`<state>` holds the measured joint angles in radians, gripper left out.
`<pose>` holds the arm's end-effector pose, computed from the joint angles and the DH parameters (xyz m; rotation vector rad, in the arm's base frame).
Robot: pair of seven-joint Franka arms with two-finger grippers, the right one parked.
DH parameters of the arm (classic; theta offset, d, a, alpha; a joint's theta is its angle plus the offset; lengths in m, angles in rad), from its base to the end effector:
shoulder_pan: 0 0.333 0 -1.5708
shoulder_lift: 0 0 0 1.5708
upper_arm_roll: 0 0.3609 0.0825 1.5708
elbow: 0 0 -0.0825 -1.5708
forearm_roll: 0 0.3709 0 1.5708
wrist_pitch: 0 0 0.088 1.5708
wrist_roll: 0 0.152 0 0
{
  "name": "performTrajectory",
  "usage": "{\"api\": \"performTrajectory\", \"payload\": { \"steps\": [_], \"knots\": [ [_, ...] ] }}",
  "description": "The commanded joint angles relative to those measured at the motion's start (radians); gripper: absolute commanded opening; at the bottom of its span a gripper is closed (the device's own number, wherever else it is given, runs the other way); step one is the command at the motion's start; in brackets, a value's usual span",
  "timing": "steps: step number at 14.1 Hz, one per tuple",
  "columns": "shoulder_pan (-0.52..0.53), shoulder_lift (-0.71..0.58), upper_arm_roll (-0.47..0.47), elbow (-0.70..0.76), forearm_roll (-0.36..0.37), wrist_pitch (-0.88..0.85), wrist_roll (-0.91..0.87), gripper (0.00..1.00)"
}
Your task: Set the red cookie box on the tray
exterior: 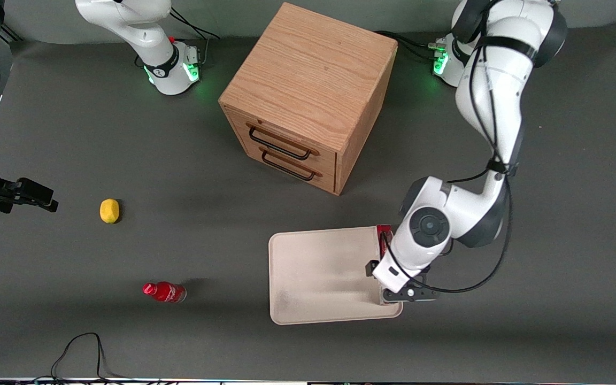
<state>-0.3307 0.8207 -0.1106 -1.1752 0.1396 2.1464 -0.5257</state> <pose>0.7406 -0.3089 0.3061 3.0982 0.0910 0.2455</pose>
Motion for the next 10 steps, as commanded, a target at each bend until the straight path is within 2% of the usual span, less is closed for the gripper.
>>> {"api": "performTrajectory", "payload": {
  "steps": [1,3,7,8,10],
  "knots": [
    [0.056,-0.277,0.006,-0.26,-0.005,-0.04,-0.007,1.0],
    [0.116,-0.412,0.005,-0.34,-0.009,-0.127,0.099,1.0],
    [0.26,-0.593,0.006,-0.346,-0.07,-0.405,0.408,1.0],
    [0.328,-0.665,0.006,-0.369,-0.069,-0.454,0.538,1.0],
    [0.404,-0.762,0.006,-0.447,-0.069,-0.454,0.669,1.0]
  ]
}}
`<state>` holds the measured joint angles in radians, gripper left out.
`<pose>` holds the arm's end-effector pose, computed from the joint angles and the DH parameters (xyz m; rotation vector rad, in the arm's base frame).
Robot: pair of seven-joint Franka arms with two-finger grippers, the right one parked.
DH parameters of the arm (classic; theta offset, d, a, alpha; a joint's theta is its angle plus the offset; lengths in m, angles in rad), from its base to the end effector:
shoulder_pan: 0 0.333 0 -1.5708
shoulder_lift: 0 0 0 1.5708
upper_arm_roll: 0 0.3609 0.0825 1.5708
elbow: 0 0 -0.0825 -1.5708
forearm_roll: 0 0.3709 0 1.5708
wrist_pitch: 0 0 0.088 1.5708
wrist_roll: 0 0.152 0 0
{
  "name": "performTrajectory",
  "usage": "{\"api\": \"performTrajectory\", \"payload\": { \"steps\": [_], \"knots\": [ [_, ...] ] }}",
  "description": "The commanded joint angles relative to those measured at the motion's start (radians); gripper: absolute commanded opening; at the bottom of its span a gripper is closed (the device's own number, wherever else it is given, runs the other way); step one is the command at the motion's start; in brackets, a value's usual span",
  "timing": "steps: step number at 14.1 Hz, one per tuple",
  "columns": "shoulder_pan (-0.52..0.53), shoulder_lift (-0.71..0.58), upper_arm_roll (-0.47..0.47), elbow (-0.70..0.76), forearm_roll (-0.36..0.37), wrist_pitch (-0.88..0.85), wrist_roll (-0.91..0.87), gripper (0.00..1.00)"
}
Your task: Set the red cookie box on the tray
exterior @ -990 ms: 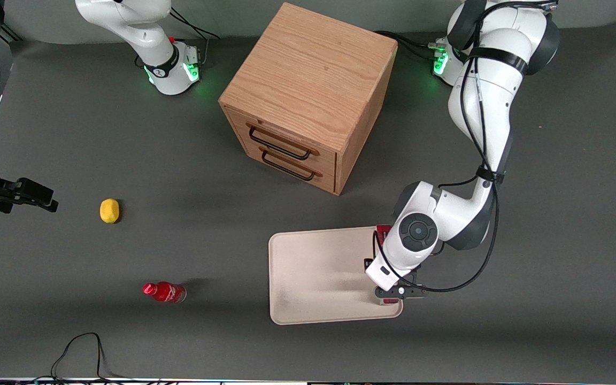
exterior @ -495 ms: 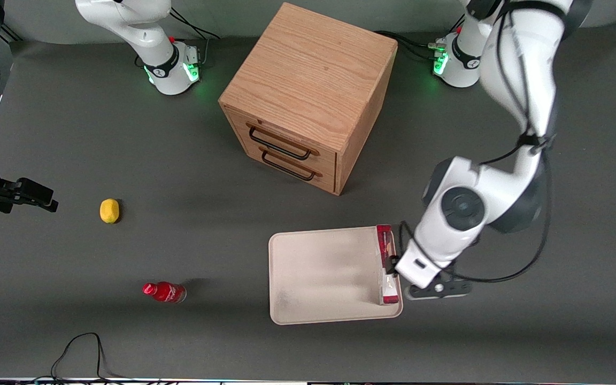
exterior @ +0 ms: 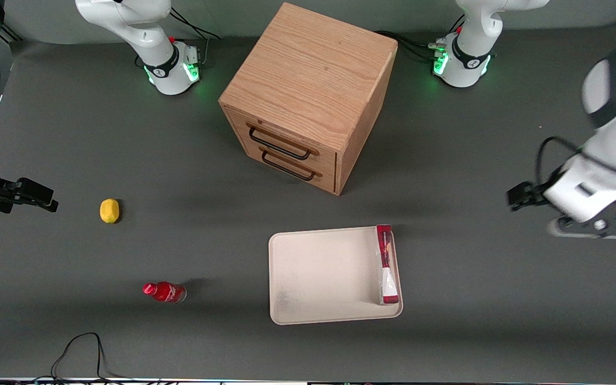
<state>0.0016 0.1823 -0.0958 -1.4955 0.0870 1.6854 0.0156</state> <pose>0.6120 -0.0405 0.5648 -3.0675 0.1808 -0.0171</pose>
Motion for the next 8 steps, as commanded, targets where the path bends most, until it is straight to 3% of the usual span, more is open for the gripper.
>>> {"api": "performTrajectory", "payload": {
  "steps": [1,8],
  "knots": [
    [0.108,-0.164,-0.01,-0.159,-0.019,0.005,0.151,1.0],
    [0.153,-0.294,-0.01,-0.256,-0.056,-0.03,0.185,1.0]
  ]
}}
